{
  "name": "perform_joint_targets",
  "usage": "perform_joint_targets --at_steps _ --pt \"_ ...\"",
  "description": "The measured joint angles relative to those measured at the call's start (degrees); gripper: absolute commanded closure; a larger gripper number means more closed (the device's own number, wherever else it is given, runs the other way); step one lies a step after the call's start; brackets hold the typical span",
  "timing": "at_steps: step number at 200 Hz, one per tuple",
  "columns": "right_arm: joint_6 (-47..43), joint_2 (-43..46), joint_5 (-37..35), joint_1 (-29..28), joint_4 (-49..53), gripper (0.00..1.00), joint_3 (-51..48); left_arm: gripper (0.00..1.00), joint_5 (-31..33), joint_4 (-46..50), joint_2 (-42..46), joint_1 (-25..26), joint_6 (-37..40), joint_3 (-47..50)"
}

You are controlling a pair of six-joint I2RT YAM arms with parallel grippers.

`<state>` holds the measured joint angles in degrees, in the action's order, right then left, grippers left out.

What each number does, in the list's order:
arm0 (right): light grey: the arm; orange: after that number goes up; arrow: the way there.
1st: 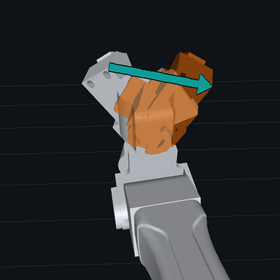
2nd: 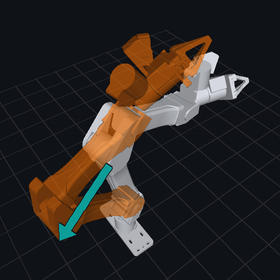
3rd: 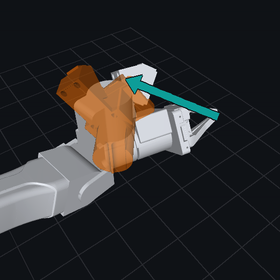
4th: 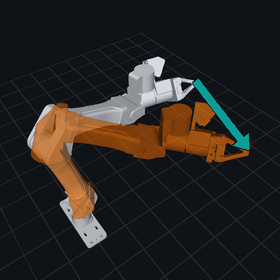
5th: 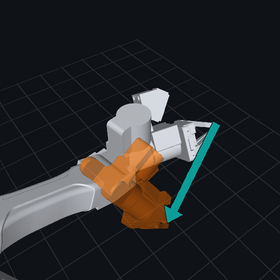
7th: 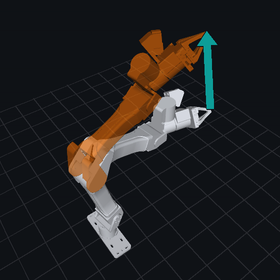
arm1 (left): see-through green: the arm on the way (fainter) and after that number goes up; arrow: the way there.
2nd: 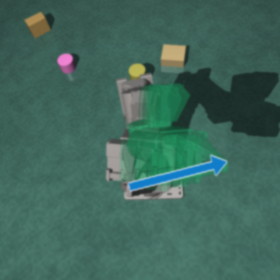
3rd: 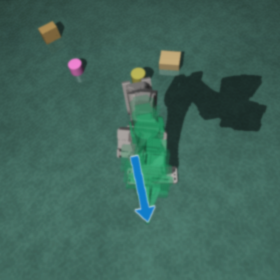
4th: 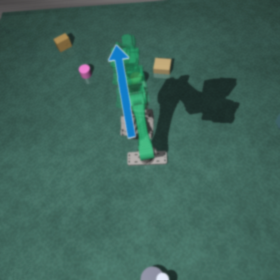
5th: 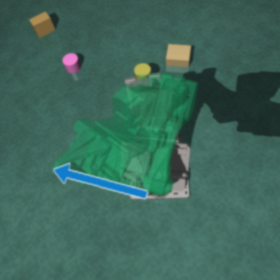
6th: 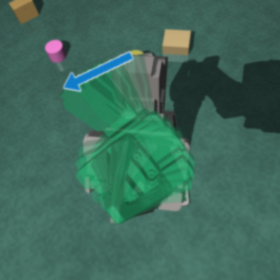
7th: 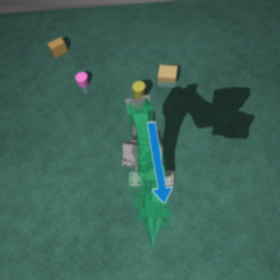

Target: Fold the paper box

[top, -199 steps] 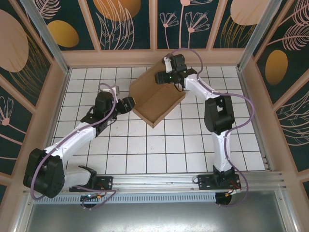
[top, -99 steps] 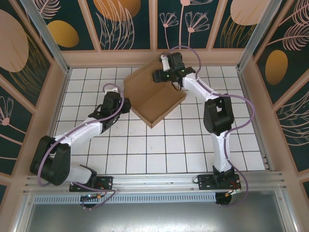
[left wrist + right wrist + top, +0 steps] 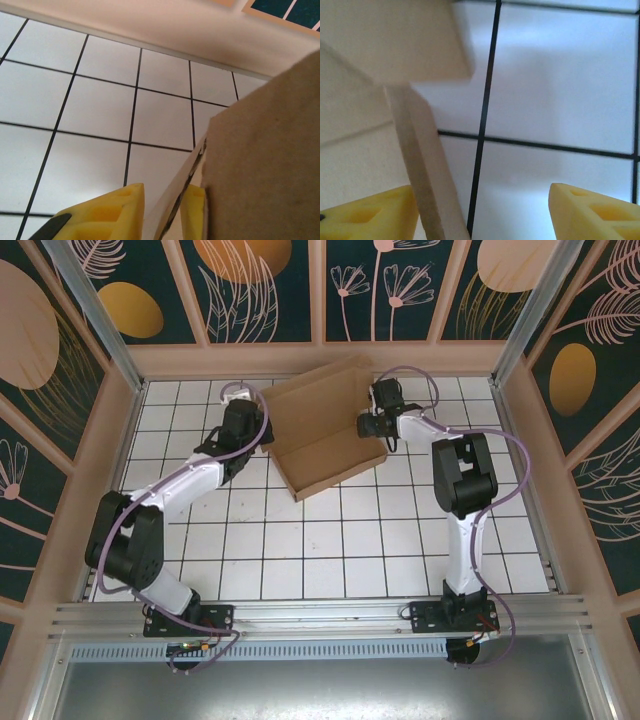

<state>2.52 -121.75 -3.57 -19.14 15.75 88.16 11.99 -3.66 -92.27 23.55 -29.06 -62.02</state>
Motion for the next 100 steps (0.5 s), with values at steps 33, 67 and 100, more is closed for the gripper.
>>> perform_joint_targets --at_steps 33,67,100 --pt "1.8 3.7 0.6 -0.7 -1.2 0.67 -7.6 0.83 -2.8 0.3 -4.0 -1.8 2.0 -3.1" --pt "2.6 6.3 -2.2 -2.6 -1.4 0.77 -10.1 0.85 -5.2 0.4 -5.7 -3.0 3.5 -4.1" --pt "3.7 8.5 -6.9 -6.4 -1.9 0.48 -14.6 0.84 -6.3 0.4 -6.8 -3.0 6.1 -5.2"
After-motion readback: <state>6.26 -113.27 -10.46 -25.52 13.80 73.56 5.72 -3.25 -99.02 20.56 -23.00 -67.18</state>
